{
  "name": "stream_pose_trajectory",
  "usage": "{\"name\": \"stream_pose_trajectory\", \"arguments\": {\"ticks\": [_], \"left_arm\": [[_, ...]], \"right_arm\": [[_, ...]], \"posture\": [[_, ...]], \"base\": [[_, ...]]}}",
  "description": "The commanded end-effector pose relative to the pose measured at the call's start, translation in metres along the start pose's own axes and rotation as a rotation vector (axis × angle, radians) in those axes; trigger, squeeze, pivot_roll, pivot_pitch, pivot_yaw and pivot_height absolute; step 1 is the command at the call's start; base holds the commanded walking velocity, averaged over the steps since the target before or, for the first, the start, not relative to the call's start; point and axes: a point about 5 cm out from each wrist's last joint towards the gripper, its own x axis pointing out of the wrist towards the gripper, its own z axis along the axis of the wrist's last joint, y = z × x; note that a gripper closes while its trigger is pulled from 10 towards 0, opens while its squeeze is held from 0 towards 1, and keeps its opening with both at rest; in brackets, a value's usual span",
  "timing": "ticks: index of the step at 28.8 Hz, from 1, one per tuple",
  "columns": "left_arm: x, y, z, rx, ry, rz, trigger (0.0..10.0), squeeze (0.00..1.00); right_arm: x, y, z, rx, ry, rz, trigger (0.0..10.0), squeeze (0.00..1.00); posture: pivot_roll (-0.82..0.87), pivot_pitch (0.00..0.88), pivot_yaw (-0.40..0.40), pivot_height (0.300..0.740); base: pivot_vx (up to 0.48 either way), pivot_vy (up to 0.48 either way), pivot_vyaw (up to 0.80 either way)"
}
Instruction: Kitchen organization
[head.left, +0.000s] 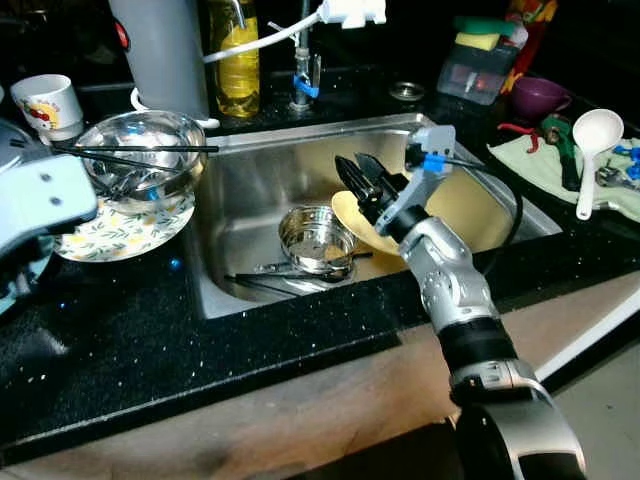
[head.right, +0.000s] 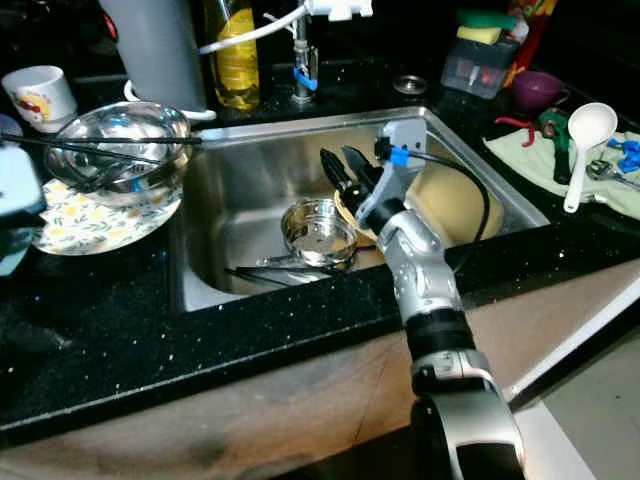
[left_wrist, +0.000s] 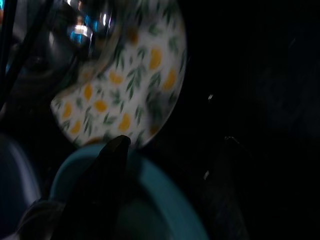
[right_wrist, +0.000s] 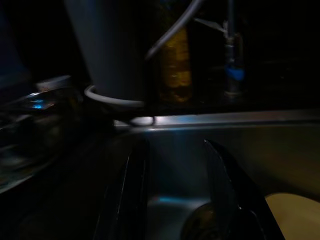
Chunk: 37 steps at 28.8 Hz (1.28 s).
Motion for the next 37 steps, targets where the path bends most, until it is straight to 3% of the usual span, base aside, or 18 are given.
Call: {"name": "stream_pose_trajectory", "arguments": {"ticks": [1,12,13,18,21,31,37], "left_arm": [[-0.004,0.002,-0.001,0.039,0.040,0.005,10.0,0.00],[-0.011,0.011,-0.004,0.138,0.114,0.086,10.0,0.00],[-0.012,0.015,-0.004,0.186,0.134,0.126,10.0,0.00],[-0.011,0.020,-0.005,0.256,0.158,0.178,10.0,0.00],[-0.010,0.020,-0.007,0.262,0.168,0.184,10.0,0.00],[-0.006,0.021,-0.031,0.298,0.325,0.191,10.0,0.00],[0.000,0.025,-0.047,0.342,0.359,0.254,10.0,0.00]], "right_arm": [[-0.002,0.004,0.000,0.026,-0.004,0.012,10.0,0.00],[-0.015,0.016,0.000,0.064,0.018,0.024,10.0,0.00],[-0.017,0.018,0.000,0.071,0.024,0.024,10.0,0.00],[-0.019,0.022,0.000,0.082,0.035,0.025,10.0,0.00],[-0.019,0.023,-0.001,0.085,0.038,0.026,10.0,0.00],[-0.021,0.027,-0.004,0.099,0.061,0.035,10.0,0.00],[-0.021,0.029,-0.004,0.102,0.066,0.036,10.0,0.00]], "posture": [[0.02,0.160,-0.058,0.740],[0.01,0.166,-0.062,0.740],[0.01,0.168,-0.062,0.740],[0.01,0.171,-0.064,0.740],[0.01,0.172,-0.064,0.740],[0.01,0.177,-0.069,0.740],[0.01,0.177,-0.068,0.740]], "base": [[0.000,0.000,0.00],[0.000,0.000,0.00],[0.000,0.000,0.00],[0.000,0.000,0.00],[0.000,0.000,0.00],[0.000,0.000,0.00],[0.000,0.000,0.00]]}}
